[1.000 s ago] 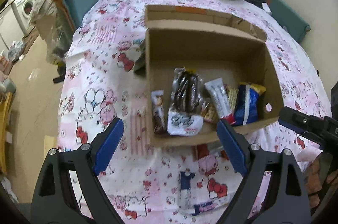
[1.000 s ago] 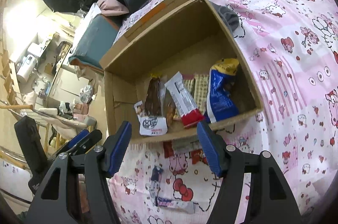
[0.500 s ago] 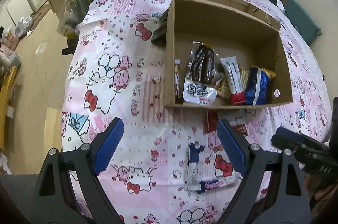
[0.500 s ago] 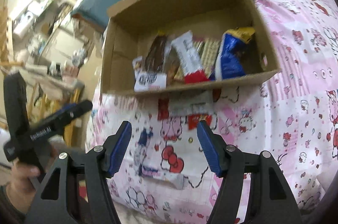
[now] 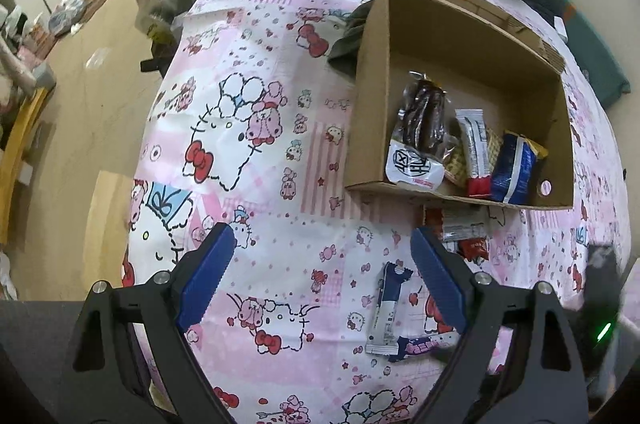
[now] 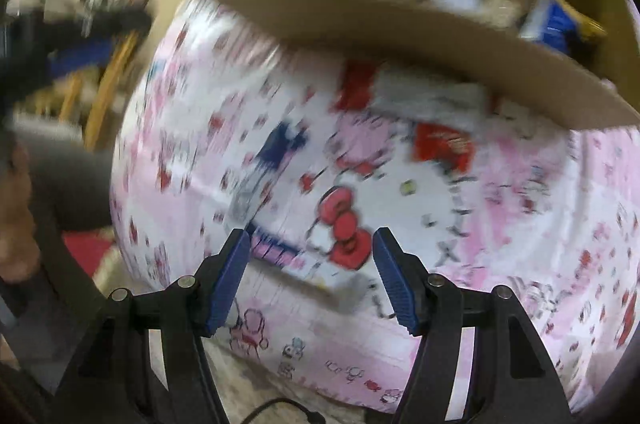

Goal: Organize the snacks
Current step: 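Withdraw both open tools from the box toward the remaining snacks, then grasp a blue-wrapped bar with left tool while right tool grasps another blue-wrapped bar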

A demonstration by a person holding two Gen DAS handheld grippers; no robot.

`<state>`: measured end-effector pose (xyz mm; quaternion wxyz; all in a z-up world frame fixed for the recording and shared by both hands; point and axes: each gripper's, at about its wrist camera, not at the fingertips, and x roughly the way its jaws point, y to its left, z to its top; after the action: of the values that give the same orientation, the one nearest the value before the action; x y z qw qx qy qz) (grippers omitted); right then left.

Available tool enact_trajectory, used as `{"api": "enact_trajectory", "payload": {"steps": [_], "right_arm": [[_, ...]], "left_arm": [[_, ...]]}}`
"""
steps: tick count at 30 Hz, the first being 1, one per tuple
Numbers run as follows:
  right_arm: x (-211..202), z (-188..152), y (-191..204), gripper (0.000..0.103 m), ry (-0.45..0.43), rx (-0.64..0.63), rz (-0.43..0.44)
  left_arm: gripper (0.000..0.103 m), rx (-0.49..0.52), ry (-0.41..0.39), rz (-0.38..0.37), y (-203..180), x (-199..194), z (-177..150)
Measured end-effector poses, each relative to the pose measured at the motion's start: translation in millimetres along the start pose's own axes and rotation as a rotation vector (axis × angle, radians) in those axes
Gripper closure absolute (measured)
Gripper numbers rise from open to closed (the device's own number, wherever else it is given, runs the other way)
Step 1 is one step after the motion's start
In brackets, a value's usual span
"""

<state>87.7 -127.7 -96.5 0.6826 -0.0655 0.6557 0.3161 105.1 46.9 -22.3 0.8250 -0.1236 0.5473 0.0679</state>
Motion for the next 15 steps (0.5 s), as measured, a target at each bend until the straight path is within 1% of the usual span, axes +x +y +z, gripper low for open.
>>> {"api": "enact_trajectory", "payload": {"steps": [3, 6, 7, 8, 9, 10, 11, 14, 15], "right_arm": [[15.7, -4.7, 21.0, 0.037, 0.054, -0.112, -0.066], [30.7, -9.5, 29.2, 0.04, 0.103, -0.171, -0.103], [32.4, -10.4, 30.3, 0.048, 0.106, -0.181, -0.114], [32.8, -11.7, 31.4, 0.059, 0.103, -0.197, -0.128], [31.3, -12.8, 31.9, 0.066, 0.097, -0.211, -0.135], [30.6, -13.5, 31.5, 0.081, 0.096, -0.212, -0.128], [29.8, -14.8, 30.7, 0.084, 0.097, -0.208, -0.118], [21.1, -17.3, 19.4, 0.085, 0.085, -0.167, -0.09], [14.8, -16.6, 12.8, 0.085, 0.065, -0.13, -0.076]], "left_arm": [[0.015, -0.007, 0.011, -0.006, 0.6, 2.1, -0.3], [0.015, -0.007, 0.015, -0.008, -0.4, 2.7, -1.4], [0.015, -0.005, 0.016, -0.009, -0.5, 3.0, -1.5], [0.015, -0.001, 0.019, -0.01, -1.5, 3.6, -1.7], [0.015, 0.002, 0.02, -0.011, -2.6, 4.2, -2.1], [0.015, 0.007, 0.022, -0.009, -3.8, 5.0, -2.9], [0.015, 0.012, 0.024, -0.007, -4.9, 5.7, -3.6], [0.015, 0.035, 0.035, 0.0, -9.4, 9.0, -5.8], [0.015, 0.045, 0.041, 0.0, -11.5, 10.6, -6.9]]}}
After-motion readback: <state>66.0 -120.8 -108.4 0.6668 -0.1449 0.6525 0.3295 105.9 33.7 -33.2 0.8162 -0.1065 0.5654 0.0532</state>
